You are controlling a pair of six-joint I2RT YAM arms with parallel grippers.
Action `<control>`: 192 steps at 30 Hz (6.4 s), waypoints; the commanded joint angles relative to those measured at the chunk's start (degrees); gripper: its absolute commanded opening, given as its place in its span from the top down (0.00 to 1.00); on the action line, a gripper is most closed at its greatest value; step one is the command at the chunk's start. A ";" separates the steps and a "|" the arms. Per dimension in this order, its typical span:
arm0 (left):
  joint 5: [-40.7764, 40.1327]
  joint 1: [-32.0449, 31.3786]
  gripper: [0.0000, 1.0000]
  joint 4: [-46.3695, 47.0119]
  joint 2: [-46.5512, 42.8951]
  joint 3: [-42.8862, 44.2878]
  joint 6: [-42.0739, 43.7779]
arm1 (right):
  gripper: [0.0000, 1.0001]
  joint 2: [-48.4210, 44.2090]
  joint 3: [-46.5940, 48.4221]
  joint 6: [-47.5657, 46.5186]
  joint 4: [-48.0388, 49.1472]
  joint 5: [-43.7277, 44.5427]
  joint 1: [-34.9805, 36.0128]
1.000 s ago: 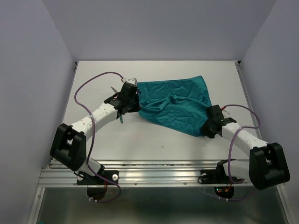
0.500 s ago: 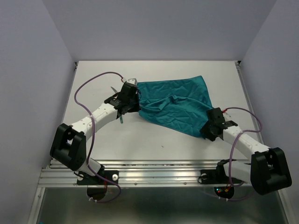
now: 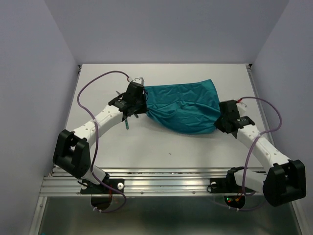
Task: Fold the napkin into a case and place the utensils inside
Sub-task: Flatten out the crumpled napkin at the center of the board, then fold and flatten the napkin at the center of the board.
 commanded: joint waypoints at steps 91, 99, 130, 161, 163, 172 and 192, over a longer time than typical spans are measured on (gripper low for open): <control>7.53 14.66 1.00 -5.58 32.33 41.35 4.33 | 0.99 46.80 49.73 -18.07 15.63 -10.15 -17.21; 7.62 11.14 1.00 -1.71 17.84 21.28 2.04 | 0.99 32.13 31.00 -17.80 15.72 -7.96 -17.21; 4.01 1.03 1.00 6.21 5.43 -4.22 -4.55 | 0.99 14.70 6.54 -18.06 15.72 -6.99 -17.21; 4.01 -1.17 1.00 7.44 5.95 -10.02 -5.43 | 0.99 10.92 0.29 -16.22 15.11 -4.79 -17.21; 4.01 -1.16 1.00 7.52 5.95 -10.20 -5.34 | 0.99 10.84 0.21 -16.22 15.19 -4.44 -17.21; 4.01 -1.25 1.00 8.05 7.01 -10.73 -5.43 | 0.99 11.19 0.12 -16.30 15.28 -3.82 -17.21; 4.01 -1.34 1.00 8.32 7.98 -10.46 -5.34 | 0.99 9.96 0.64 -16.22 15.55 -3.21 -17.21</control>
